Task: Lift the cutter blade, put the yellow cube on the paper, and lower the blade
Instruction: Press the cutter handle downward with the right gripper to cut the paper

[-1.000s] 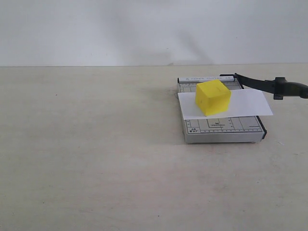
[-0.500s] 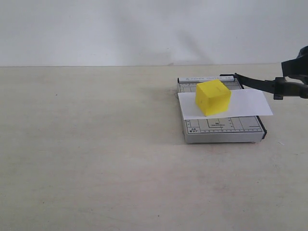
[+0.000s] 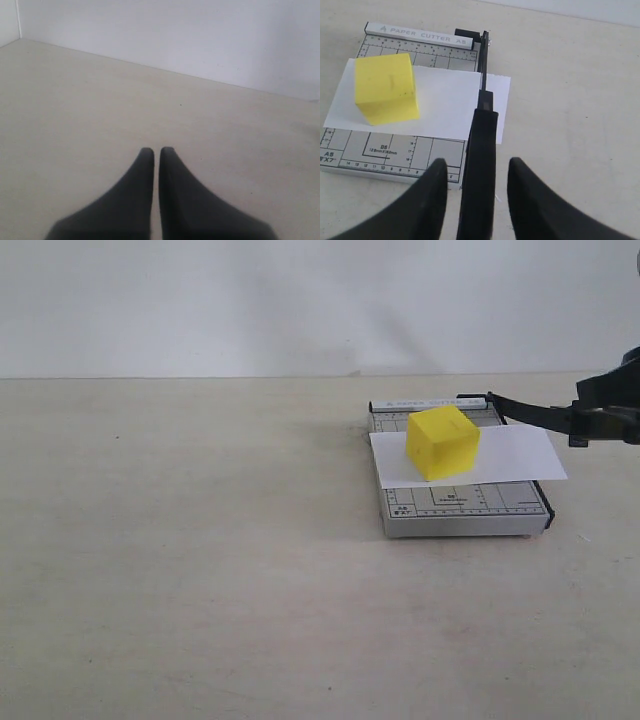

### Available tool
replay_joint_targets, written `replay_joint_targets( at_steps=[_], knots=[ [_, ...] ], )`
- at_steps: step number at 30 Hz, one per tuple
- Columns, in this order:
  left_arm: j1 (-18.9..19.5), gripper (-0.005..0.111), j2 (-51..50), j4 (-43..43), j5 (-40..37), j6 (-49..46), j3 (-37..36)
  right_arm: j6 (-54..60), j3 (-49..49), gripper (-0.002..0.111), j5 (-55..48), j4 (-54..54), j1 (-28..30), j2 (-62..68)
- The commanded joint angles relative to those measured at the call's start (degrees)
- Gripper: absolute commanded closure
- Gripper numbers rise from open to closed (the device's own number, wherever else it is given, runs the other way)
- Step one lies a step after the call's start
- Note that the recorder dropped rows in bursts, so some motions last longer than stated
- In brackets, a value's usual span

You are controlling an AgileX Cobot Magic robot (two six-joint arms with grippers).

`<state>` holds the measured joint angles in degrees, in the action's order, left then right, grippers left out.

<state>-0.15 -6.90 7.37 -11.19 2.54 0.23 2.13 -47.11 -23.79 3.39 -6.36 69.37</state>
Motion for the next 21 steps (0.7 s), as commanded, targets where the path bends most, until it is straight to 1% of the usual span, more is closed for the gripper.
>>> replay_joint_targets(
  at_steps=[1,6,7,12,13,16,18,21],
  knots=[
    [-0.49,0.102,0.04,0.52,0.93,0.51,-0.23,-0.07,-0.27,0.053,4.24,2.72,0.19,0.69],
    [-0.49,0.102,0.04,0.52,0.93,0.51,-0.23,-1.8,-0.27,0.053,4.18,3.04,0.19,5.34],
    [-0.49,0.102,0.04,0.52,0.93,0.51,-0.23,-2.13,-0.27,0.055,4.18,3.04,0.19,5.82],
    [-0.49,0.102,0.04,0.52,0.93,0.51,-0.23,-2.13,-0.27,0.083,3.8,3.04,0.19,6.07],
    [-0.49,0.102,0.04,0.52,0.93,0.51,-0.23,-2.13,-0.27,0.09,3.39,3.04,0.19,6.07],
    [-0.49,0.102,0.04,0.52,0.93,0.51,-0.23,-2.13,-0.27,0.104,2.99,3.04,0.19,6.07],
    [-0.49,0.102,0.04,0.52,0.93,0.51,-0.23,-2.13,-0.27,0.108,2.89,3.04,0.19,6.07],
    [-0.49,0.102,0.04,0.52,0.93,0.51,-0.23,-2.13,-0.27,0.108,2.89,3.04,0.19,6.07]
  ],
)
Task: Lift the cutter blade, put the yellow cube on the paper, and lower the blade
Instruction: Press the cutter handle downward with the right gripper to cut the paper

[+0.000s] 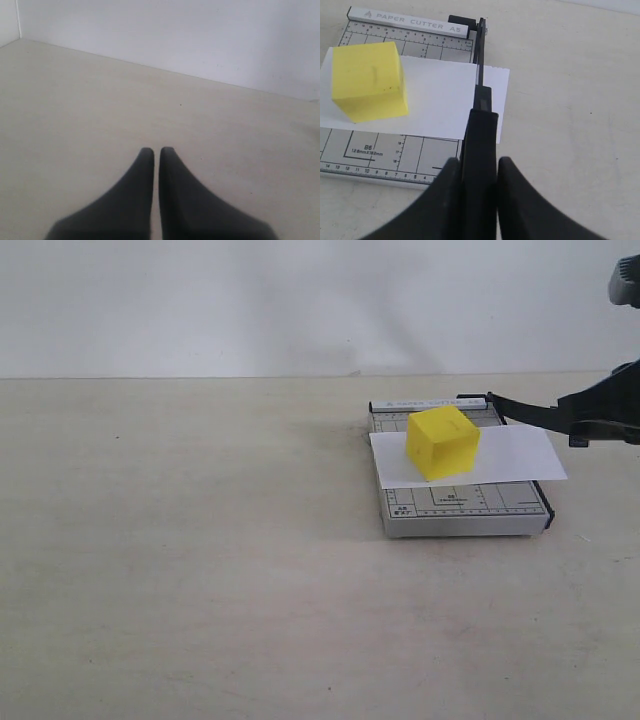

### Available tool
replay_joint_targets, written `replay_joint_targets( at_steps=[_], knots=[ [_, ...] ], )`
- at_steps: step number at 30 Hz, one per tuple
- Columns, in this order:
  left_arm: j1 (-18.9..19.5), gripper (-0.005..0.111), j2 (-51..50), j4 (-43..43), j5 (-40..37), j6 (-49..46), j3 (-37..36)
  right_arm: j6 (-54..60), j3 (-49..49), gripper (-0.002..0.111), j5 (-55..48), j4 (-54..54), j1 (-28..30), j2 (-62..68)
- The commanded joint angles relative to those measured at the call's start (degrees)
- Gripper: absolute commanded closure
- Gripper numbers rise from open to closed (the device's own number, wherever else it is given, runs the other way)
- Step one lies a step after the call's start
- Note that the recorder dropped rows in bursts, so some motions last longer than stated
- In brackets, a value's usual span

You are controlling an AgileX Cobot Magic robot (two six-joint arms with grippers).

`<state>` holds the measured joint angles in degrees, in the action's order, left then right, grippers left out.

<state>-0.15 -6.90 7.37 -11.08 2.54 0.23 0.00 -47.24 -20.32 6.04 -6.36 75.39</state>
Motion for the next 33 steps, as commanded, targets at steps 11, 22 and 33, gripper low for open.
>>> replay_joint_targets(
  at_steps=[11,22,33],
  knots=[
    [-0.49,0.102,0.04,0.52,0.82,0.51,-0.23,0.0,-0.15,0.108,-2.11,-0.23,0.06,1.13],
    [-0.49,0.102,0.04,0.52,0.82,0.51,-0.23,0.0,7.35,0.108,1.82,-2.74,0.06,1.34],
    [-0.49,0.102,0.04,0.52,0.82,0.51,-0.23,0.0,13.0,0.108,4.93,-4.2,-0.15,1.34]
  ],
)
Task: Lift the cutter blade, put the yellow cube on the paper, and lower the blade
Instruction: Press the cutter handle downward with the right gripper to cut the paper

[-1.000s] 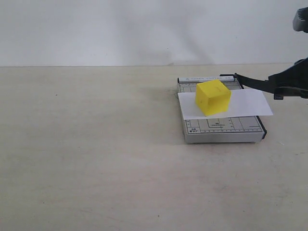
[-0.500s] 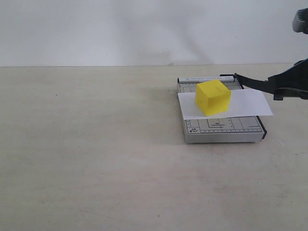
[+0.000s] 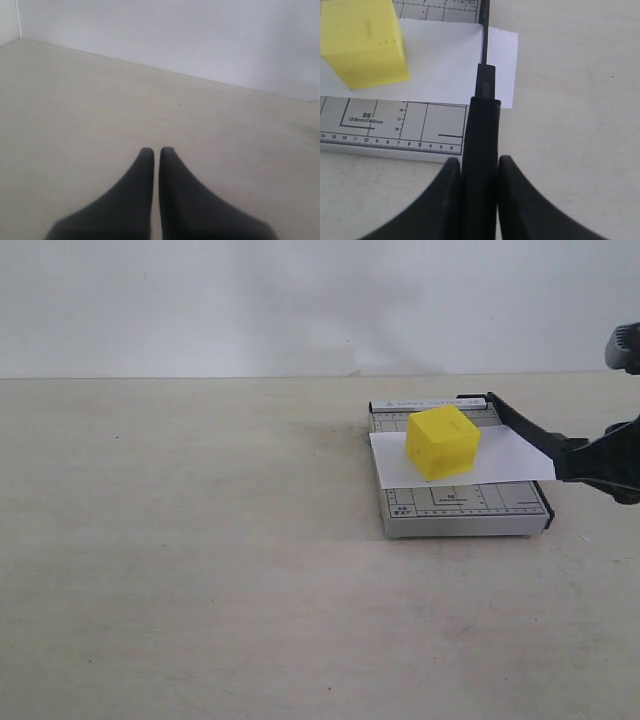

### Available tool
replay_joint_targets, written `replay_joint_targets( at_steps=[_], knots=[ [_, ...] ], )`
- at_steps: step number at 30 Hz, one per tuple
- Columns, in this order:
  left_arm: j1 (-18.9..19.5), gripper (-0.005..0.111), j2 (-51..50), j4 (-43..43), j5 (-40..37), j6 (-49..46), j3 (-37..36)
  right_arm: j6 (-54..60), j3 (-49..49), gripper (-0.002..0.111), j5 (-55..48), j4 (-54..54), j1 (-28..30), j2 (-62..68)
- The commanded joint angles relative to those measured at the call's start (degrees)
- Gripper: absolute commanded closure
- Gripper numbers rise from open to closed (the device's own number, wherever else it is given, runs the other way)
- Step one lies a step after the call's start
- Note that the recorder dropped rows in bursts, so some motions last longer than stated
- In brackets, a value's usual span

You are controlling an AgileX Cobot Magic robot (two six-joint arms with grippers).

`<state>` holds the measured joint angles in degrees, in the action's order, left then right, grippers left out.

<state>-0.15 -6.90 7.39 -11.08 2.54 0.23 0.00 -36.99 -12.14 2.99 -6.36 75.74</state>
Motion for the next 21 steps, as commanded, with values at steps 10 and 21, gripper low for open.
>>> replay_joint_targets(
  at_steps=[10,21],
  knots=[
    [-0.49,0.102,0.04,0.5,0.82,0.51,-0.23,0.0,6.35,0.108,1.46,-1.72,-0.15,0.99],
    [-0.49,0.102,0.04,0.5,0.82,0.51,-0.23,0.0,8.65,0.108,1.97,-2.32,-0.15,0.99]
  ],
)
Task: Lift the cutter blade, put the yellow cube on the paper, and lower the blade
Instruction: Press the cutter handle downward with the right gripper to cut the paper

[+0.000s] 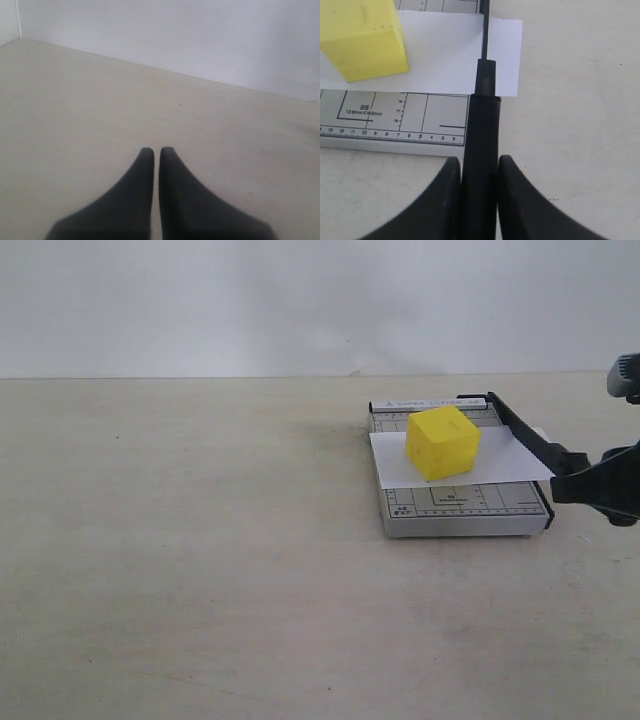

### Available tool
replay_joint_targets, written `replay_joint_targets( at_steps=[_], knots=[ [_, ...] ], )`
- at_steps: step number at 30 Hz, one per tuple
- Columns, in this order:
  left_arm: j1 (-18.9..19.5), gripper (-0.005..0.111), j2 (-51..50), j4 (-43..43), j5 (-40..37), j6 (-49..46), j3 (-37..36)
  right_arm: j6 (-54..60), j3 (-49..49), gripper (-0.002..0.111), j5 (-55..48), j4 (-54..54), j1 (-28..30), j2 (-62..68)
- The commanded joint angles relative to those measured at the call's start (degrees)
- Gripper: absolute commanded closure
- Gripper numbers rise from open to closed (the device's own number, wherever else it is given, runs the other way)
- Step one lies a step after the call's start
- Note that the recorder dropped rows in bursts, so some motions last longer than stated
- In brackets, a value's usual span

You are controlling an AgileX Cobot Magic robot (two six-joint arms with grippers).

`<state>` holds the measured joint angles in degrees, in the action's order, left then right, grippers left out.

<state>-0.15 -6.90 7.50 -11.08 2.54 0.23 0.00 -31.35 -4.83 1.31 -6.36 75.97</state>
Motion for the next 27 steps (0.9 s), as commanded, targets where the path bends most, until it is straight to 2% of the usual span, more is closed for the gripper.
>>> replay_joint_targets(
  at_steps=[1,6,14,27],
  knots=[
    [-0.49,0.102,0.04,0.39,0.82,0.51,-0.23,0.0,3.3,0.108,-4.95,-0.64,-0.15,0.76],
    [-0.49,0.102,0.04,0.39,0.82,0.51,-0.23,0.52,3.74,0.108,-4.2,-0.64,-0.94,0.76],
    [-0.49,0.102,0.04,0.39,0.82,0.51,-0.23,2.43,7.37,0.108,1.18,-0.64,-6.92,0.76],
    [-0.49,0.102,0.04,0.39,0.82,0.51,-0.23,2.52,7.37,0.108,2.71,-0.64,-6.87,0.76]
  ],
)
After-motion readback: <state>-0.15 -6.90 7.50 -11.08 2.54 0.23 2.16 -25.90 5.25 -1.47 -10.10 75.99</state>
